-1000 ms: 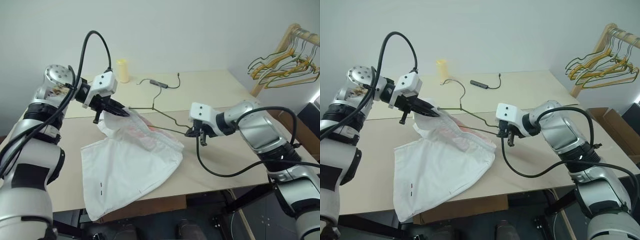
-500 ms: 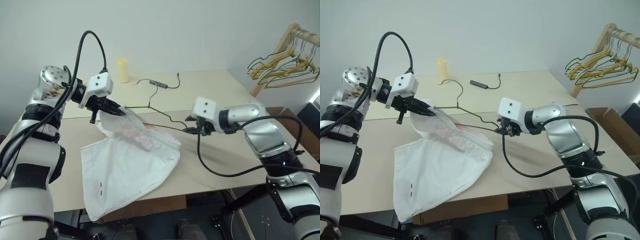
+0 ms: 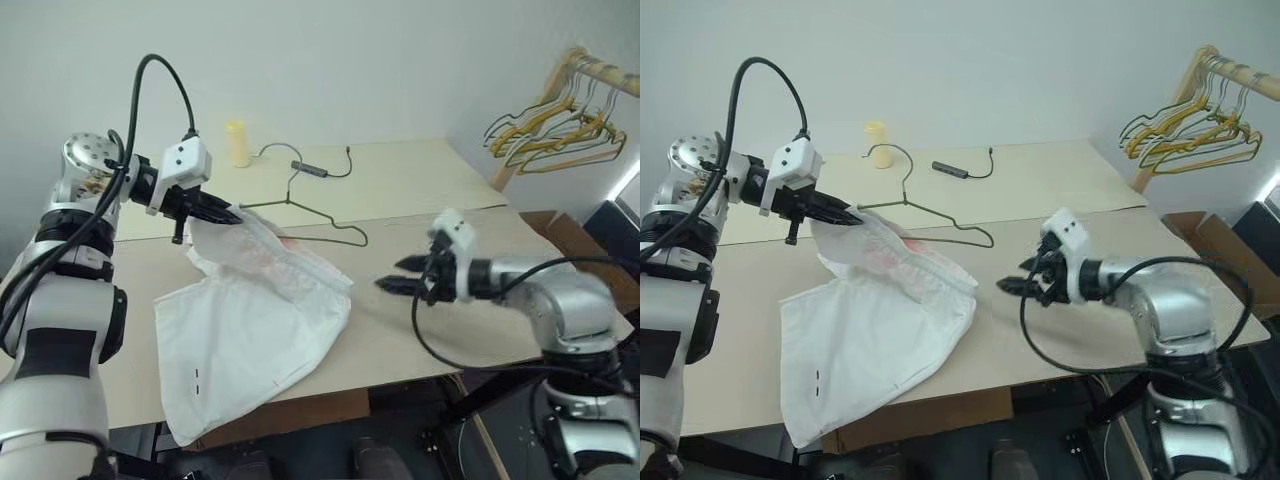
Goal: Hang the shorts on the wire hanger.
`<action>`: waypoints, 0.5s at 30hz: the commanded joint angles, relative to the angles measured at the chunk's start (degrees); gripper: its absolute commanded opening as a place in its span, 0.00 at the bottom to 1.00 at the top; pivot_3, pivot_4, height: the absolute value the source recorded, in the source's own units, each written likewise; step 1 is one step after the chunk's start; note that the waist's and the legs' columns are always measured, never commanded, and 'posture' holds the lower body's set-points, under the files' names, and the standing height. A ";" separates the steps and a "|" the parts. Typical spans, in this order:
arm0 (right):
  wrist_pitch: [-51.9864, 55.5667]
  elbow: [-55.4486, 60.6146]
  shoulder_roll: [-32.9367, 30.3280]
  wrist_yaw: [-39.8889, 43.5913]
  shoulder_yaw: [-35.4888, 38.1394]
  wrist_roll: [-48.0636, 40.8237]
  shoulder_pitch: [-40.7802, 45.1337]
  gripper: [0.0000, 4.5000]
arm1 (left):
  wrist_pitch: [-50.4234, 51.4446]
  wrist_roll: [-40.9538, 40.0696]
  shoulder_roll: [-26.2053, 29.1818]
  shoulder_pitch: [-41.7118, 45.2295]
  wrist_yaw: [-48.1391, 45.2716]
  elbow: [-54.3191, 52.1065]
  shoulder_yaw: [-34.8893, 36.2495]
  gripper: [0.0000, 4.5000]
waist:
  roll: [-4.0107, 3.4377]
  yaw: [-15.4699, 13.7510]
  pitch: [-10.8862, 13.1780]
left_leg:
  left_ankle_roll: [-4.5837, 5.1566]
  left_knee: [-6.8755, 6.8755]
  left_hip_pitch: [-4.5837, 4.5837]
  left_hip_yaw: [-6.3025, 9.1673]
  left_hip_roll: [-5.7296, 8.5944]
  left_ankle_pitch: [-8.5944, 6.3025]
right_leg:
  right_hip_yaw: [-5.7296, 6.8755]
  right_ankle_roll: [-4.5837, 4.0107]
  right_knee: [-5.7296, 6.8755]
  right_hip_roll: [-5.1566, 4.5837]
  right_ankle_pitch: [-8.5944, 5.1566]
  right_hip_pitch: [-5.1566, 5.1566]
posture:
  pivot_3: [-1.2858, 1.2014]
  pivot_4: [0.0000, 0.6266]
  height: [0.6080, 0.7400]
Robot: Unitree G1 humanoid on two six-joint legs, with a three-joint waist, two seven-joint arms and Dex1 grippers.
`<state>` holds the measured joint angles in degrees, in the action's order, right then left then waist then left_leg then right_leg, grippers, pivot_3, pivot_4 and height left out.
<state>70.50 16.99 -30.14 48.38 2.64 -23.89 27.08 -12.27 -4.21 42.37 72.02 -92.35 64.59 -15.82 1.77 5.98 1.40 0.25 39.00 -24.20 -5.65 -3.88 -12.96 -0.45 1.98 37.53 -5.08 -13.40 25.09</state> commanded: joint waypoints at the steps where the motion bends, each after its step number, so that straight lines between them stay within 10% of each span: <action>1: 3.12 4.67 4.58 -6.15 -0.22 -1.83 -1.62 0.87 | -0.68 0.82 0.39 2.23 -0.14 0.04 2.70 0.00 | 0.00 0.22 0.00 | 0.00 -0.01 0.00 0.01 0.00 0.00 | 0.00 0.00 0.00 0.00 0.00 0.01 | 0.47 0.00 1.00; 7: 2.73 3.16 13.21 -14.35 -1.40 -1.61 -3.54 0.87 | -0.91 1.87 0.08 1.68 -0.15 -0.13 4.04 0.00 | 0.00 1.05 0.00 | 0.00 0.02 -0.01 0.06 0.02 0.00 | 0.01 0.02 0.04 -0.02 -0.01 0.00 | 0.47 0.00 1.00; 15: 2.59 0.92 16.02 -17.61 -2.62 -2.84 -2.24 0.36 | -0.88 2.37 0.21 1.22 -0.15 -0.31 5.18 0.00 | 0.00 1.21 0.00 | 0.00 0.01 0.00 0.11 0.02 0.00 | 0.02 0.03 0.05 -0.02 -0.02 0.00 | 0.47 0.00 1.00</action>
<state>73.52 17.64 -14.20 31.33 0.09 -25.73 23.63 -12.34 -1.79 42.25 72.02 -92.36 64.86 -12.20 1.77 7.20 1.40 0.25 39.01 -24.20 -5.53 -3.86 -12.96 -0.43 2.01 37.58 -5.10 -13.42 25.08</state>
